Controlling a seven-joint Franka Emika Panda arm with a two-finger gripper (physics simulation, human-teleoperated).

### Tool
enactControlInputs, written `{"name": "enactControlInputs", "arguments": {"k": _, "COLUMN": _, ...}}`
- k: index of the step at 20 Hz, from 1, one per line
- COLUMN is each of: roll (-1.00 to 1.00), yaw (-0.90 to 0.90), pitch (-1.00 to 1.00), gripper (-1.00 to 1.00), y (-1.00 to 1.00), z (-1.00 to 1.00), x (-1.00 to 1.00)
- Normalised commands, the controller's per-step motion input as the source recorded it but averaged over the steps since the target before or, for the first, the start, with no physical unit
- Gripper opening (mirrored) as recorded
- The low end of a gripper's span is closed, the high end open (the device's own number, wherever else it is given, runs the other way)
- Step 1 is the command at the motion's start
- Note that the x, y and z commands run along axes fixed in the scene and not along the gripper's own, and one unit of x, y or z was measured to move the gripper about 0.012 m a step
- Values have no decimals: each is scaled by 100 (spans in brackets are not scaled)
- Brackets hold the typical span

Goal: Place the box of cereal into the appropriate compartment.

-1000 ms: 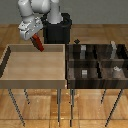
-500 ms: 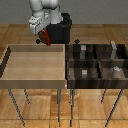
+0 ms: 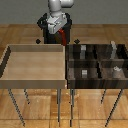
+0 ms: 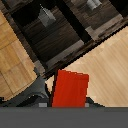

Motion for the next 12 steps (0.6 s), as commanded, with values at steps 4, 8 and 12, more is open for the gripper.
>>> {"name": "enactControlInputs", "arguments": {"k": 4, "roll": 0, "yaw": 0, "pitch": 0, "gripper": -100, "y": 100, "z": 0, "x": 0}}
{"name": "enactControlInputs", "arguments": {"k": 8, "roll": 0, "yaw": 0, "pitch": 0, "gripper": -100, "y": 100, "z": 0, "x": 0}}
{"name": "enactControlInputs", "arguments": {"k": 12, "roll": 0, "yaw": 0, "pitch": 0, "gripper": -100, "y": 100, "z": 0, "x": 0}}
